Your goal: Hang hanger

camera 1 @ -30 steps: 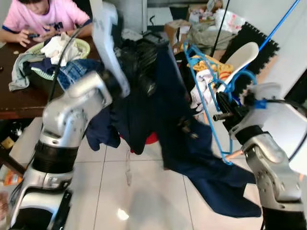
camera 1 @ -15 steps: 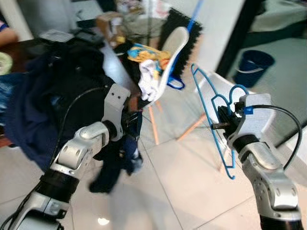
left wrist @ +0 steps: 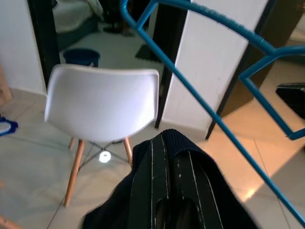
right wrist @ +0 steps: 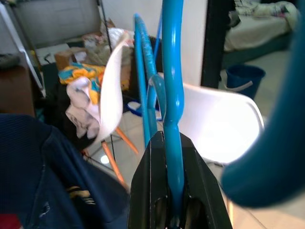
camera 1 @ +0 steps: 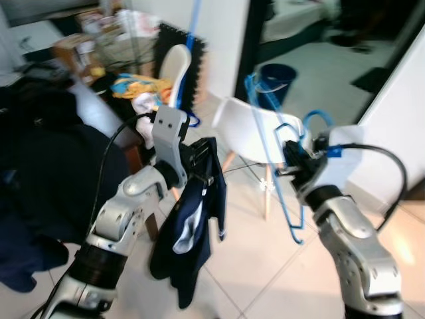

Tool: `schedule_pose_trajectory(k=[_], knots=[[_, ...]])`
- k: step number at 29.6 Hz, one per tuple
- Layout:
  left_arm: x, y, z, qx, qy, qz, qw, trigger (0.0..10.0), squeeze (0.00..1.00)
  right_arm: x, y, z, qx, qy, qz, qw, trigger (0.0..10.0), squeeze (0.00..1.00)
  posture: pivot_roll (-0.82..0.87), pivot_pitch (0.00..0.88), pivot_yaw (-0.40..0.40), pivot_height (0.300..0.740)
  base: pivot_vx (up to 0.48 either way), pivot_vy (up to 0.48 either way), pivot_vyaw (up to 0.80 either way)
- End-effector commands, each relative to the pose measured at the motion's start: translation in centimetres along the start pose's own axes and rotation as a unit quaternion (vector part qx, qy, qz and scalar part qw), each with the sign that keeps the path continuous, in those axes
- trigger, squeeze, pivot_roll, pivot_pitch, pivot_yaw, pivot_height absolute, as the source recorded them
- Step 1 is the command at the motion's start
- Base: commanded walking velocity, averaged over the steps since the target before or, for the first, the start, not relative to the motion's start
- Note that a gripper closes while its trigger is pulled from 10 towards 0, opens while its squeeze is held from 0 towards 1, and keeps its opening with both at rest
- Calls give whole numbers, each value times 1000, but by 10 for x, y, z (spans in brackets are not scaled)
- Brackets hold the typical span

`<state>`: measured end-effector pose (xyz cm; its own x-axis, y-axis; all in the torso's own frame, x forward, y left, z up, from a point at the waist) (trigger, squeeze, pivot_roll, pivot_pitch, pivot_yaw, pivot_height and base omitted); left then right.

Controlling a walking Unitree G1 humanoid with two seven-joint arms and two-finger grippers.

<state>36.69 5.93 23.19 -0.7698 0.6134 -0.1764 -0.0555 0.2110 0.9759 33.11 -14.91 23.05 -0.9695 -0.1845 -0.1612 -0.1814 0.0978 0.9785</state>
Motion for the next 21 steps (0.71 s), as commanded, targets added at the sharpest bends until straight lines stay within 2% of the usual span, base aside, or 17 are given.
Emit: schedule_pose_trajectory(k=[1, 3, 6, 9, 14, 21], knots=[[1, 3, 5, -21, 17, -7, 1000, 10000, 0, 2, -1, -1, -2, -1, 3, 1000, 10000, 0, 22, 146, 13, 740, 0, 0, -775], [1, 3, 5, -21, 17, -7, 1000, 10000, 0, 2, -1, -1, -2, -1, 3, 1000, 10000, 0, 22, 146, 13, 740, 0, 0, -775], [-1, 1, 16, -56, 43, 2, 997, 10000, 0, 3, -1, -2, -2, 3, 4, 1000, 10000, 0, 16, 138, 16, 740, 0, 0, -779], [-4, 6, 20, -70, 48, -1, 996, 10000, 0, 3, 0, -2, -4, 5, 1, 1000, 10000, 0, 13, 132, 16, 740, 0, 0, -781], [-8, 7, 14, -62, 38, -7, 997, 10000, 0, 4, 3, 2, -8, 7, -4, 1000, 10000, 0, 5, 126, 21, 740, 0, 0, -780], [0, -14, 12, -57, 47, 15, 997, 10000, 0, 13, -11, 2, -3, 1, 19, 1000, 10000, 0, -7, 122, 15, 740, 0, 0, -778]])
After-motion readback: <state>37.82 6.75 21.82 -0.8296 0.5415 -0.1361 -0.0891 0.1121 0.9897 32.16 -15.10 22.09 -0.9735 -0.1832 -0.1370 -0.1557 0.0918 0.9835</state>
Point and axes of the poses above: a point about 5 cm out from each wrist's last joint towards the gripper, its own x axis pointing back from the gripper into the wrist, its own y axis along the axis of the wrist's last joint, z = x × y, the point moved 5 cm from there along -x, pointing out of the wrist towards the gripper, and after that the axes turned 8 degrees about x, right-handed, at the moved point
